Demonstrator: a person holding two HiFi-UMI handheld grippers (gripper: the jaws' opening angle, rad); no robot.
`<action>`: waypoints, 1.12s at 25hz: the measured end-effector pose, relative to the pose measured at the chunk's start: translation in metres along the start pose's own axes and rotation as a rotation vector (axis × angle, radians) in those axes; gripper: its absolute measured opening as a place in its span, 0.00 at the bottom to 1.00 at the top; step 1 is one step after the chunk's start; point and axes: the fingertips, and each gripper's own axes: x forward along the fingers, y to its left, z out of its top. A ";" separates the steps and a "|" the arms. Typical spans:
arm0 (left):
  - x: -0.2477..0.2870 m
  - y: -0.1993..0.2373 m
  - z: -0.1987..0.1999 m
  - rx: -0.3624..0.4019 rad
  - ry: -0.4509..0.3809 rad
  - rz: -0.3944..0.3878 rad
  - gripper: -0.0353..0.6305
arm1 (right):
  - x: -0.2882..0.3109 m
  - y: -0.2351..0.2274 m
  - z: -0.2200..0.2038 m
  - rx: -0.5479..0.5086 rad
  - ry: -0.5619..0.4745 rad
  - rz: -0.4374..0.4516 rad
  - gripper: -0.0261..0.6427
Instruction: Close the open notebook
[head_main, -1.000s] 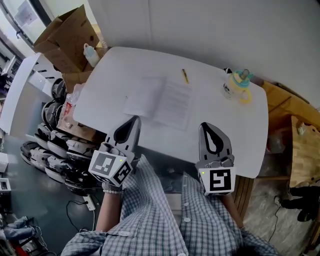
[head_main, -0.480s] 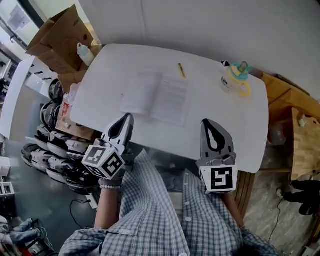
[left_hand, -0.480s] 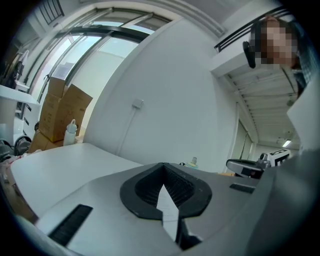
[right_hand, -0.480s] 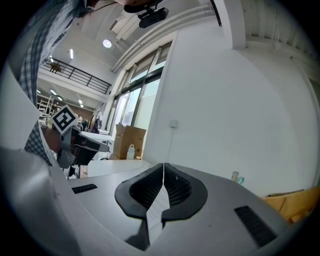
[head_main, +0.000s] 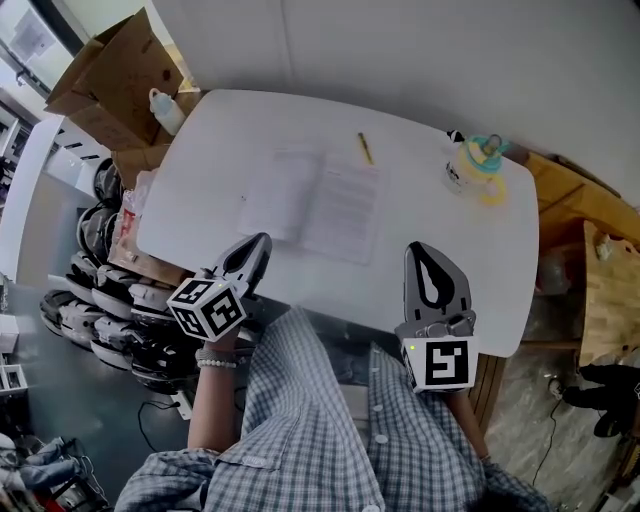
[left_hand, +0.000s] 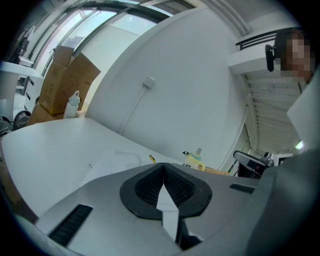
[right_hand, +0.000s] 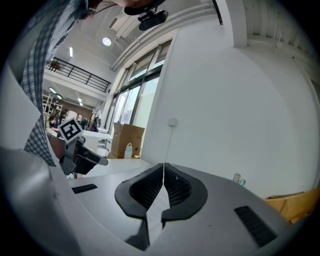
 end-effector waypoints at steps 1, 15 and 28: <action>0.003 0.002 -0.004 0.005 0.021 0.000 0.06 | 0.004 0.000 0.000 -0.002 0.003 0.004 0.07; 0.029 0.037 -0.058 -0.068 0.186 -0.005 0.07 | 0.029 0.011 -0.013 0.007 0.061 0.062 0.07; 0.045 0.056 -0.094 -0.283 0.275 -0.062 0.26 | 0.043 0.010 -0.034 0.007 0.141 0.071 0.07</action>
